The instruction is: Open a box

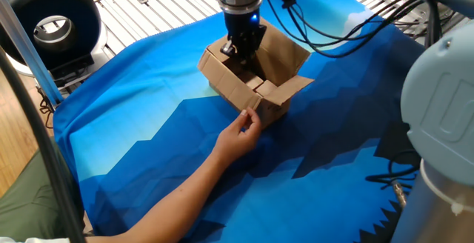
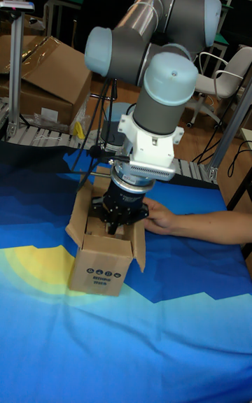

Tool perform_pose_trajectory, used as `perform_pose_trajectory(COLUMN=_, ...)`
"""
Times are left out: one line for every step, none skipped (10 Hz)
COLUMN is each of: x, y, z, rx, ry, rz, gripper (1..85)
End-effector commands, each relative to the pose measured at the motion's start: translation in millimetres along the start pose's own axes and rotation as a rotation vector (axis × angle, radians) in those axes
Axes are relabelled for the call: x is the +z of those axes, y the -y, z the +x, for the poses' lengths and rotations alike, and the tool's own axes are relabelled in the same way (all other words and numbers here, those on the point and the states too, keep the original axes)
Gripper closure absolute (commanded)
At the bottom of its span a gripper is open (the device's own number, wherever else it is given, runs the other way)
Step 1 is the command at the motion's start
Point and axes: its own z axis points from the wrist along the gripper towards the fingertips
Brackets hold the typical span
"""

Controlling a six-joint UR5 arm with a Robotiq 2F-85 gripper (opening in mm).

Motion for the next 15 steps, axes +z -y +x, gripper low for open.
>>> perform_pose_trajectory(x=11.4, y=-0.3, z=-23.3, rx=-0.004, ry=0.061, rz=-0.009, gripper=84.3)
perform_pose_trajectory(x=10.5, y=4.6, z=-32.8, rx=-0.014, ry=0.097, rz=0.012, gripper=84.3)
perform_pose_trajectory(x=5.9, y=6.8, z=-37.1, rx=-0.017, ry=0.119, rz=0.025, gripper=84.3)
perform_pose_trajectory(x=-1.8, y=5.8, z=-40.1, rx=-0.005, ry=0.139, rz=0.031, gripper=84.3)
perform_pose_trajectory(x=-13.0, y=4.6, z=-44.2, rx=0.019, ry=0.169, rz=0.042, gripper=84.3)
perform_pose_trajectory(x=-25.2, y=2.1, z=-48.1, rx=0.039, ry=0.208, rz=0.049, gripper=84.3)
perform_pose_trajectory(x=-35.7, y=-5.9, z=-45.1, rx=0.070, ry=0.226, rz=0.033, gripper=84.3)
perform_pose_trajectory(x=-41.8, y=-9.0, z=-41.6, rx=0.086, ry=0.234, rz=0.032, gripper=84.3)
perform_pose_trajectory(x=-45.4, y=-9.9, z=-40.0, rx=0.094, ry=0.239, rz=0.029, gripper=84.3)
perform_pose_trajectory(x=-46.8, y=-8.9, z=-40.9, rx=0.092, ry=0.244, rz=0.028, gripper=84.3)
perform_pose_trajectory(x=-48.3, y=-6.9, z=-43.1, rx=0.085, ry=0.250, rz=0.028, gripper=84.3)
perform_pose_trajectory(x=-51.5, y=-2.6, z=-41.7, rx=0.075, ry=0.246, rz=0.041, gripper=84.3)
perform_pose_trajectory(x=-54.6, y=1.8, z=-39.6, rx=0.068, ry=0.245, rz=0.056, gripper=84.3)
perform_pose_trajectory(x=-56.3, y=3.8, z=-39.2, rx=0.064, ry=0.245, rz=0.059, gripper=84.3)
perform_pose_trajectory(x=-57.8, y=6.5, z=-38.9, rx=0.059, ry=0.246, rz=0.069, gripper=84.3)
